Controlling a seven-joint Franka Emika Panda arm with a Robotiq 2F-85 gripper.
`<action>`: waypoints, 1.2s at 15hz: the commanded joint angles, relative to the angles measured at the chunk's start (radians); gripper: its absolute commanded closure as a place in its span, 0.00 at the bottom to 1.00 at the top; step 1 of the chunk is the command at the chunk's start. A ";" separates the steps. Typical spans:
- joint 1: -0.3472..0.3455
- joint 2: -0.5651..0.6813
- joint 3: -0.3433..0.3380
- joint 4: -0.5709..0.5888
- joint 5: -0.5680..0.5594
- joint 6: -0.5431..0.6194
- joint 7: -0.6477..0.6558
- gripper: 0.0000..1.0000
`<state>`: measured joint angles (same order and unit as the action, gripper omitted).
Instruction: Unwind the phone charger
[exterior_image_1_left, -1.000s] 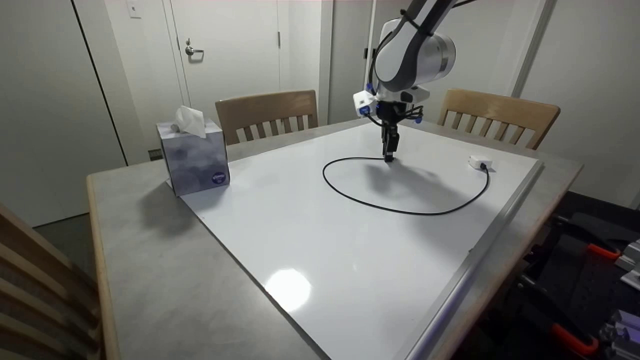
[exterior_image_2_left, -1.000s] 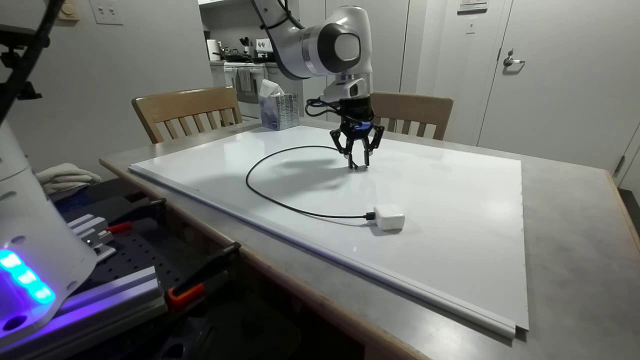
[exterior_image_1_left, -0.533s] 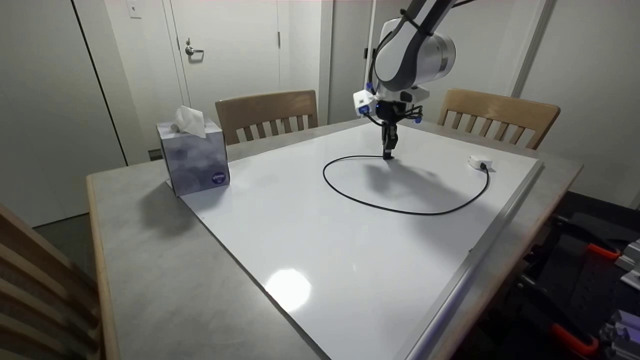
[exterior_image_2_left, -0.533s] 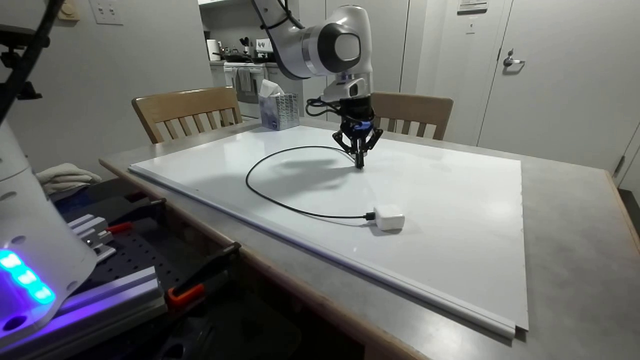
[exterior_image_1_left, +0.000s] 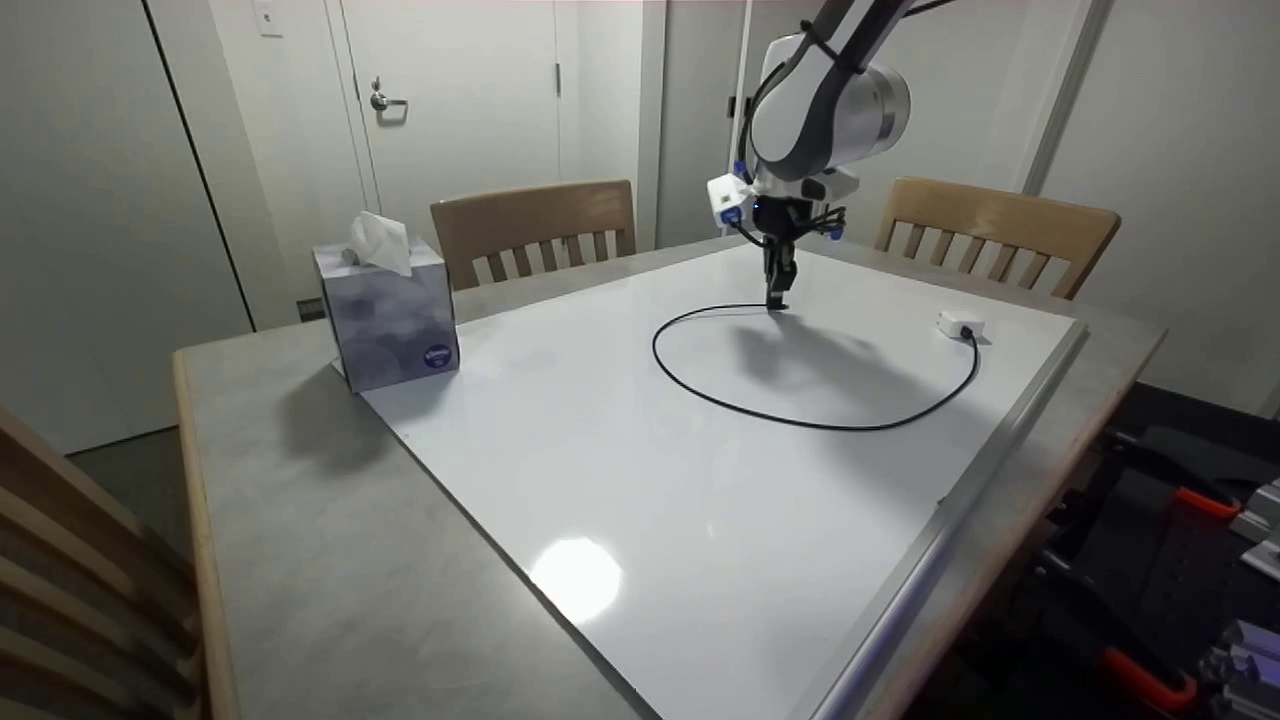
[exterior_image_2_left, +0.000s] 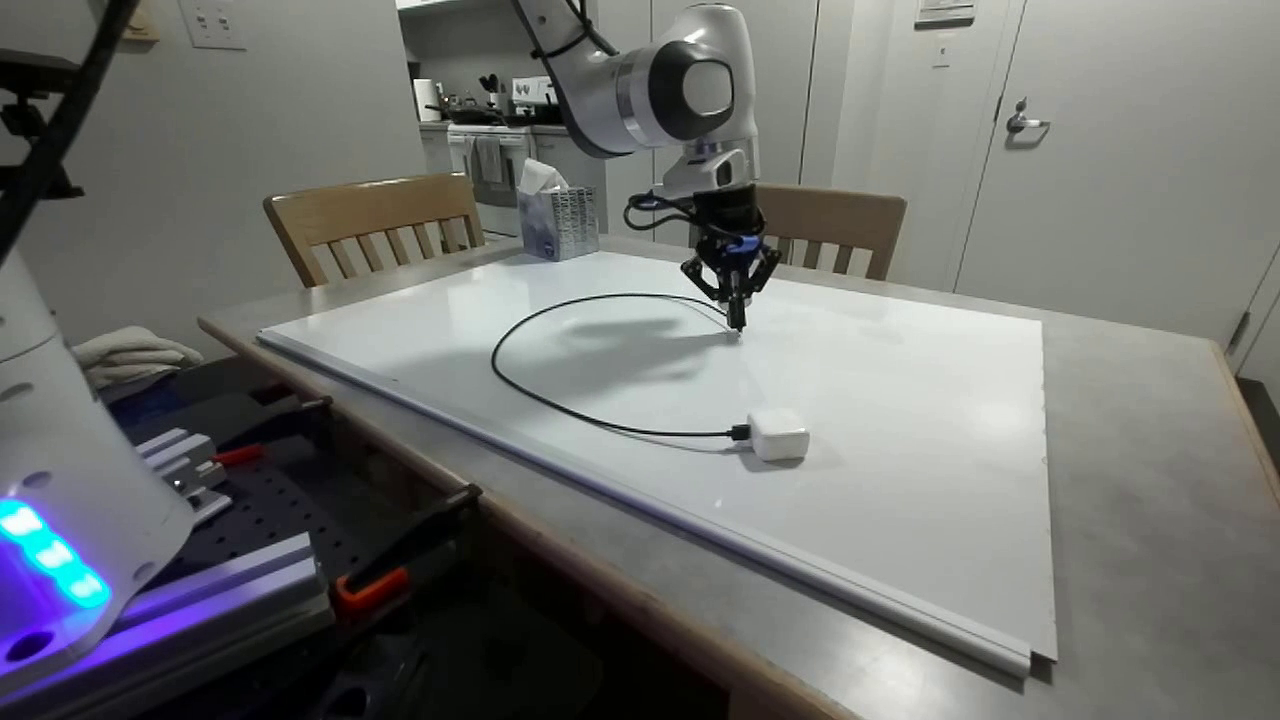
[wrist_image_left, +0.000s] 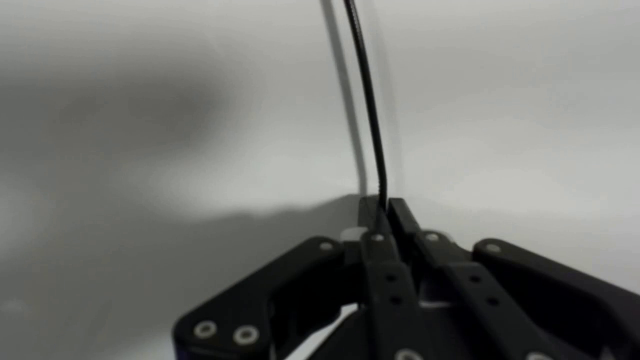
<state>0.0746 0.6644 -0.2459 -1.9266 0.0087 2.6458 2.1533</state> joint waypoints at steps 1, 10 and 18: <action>-0.012 0.014 -0.016 0.042 0.019 -0.047 0.005 0.98; 0.012 0.034 -0.030 0.069 -0.073 0.097 -0.082 0.98; 0.023 0.081 -0.026 0.160 -0.042 0.219 -0.289 0.93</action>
<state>0.0825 0.7418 -0.2555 -1.7665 -0.0699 2.8650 1.8920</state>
